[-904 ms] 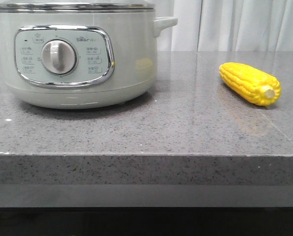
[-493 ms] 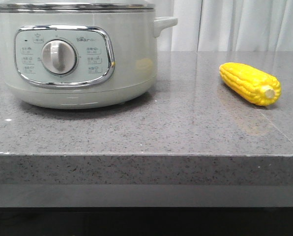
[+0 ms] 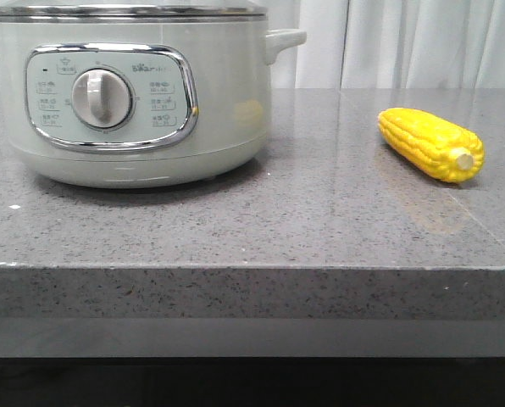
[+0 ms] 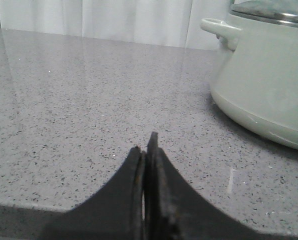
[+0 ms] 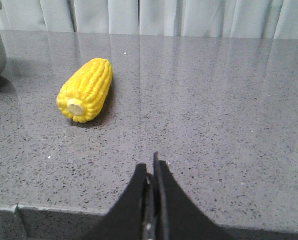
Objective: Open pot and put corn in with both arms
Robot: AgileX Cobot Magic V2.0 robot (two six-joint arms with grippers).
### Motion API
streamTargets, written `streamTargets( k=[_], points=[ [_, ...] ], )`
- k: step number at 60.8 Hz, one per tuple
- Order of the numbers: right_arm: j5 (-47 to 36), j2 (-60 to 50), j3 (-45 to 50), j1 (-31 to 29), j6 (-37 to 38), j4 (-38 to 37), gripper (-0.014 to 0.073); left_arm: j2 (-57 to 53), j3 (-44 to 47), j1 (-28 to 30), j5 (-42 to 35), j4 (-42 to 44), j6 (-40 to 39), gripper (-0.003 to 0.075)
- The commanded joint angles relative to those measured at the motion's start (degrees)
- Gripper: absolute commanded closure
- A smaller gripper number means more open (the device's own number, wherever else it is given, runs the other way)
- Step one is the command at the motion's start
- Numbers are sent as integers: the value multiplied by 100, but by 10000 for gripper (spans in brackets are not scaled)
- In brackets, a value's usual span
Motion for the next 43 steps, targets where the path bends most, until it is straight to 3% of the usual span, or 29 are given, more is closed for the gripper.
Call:
streamTargets(
  k=[1, 43],
  points=[
    [-411, -119, -14, -38, -1, -38, 662, -141, 3, 14, -509, -21, -2, 738],
    [-468, -119, -91, -38, -1, -38, 662, -141, -66, 14, -795, -21, -2, 739]
  ],
)
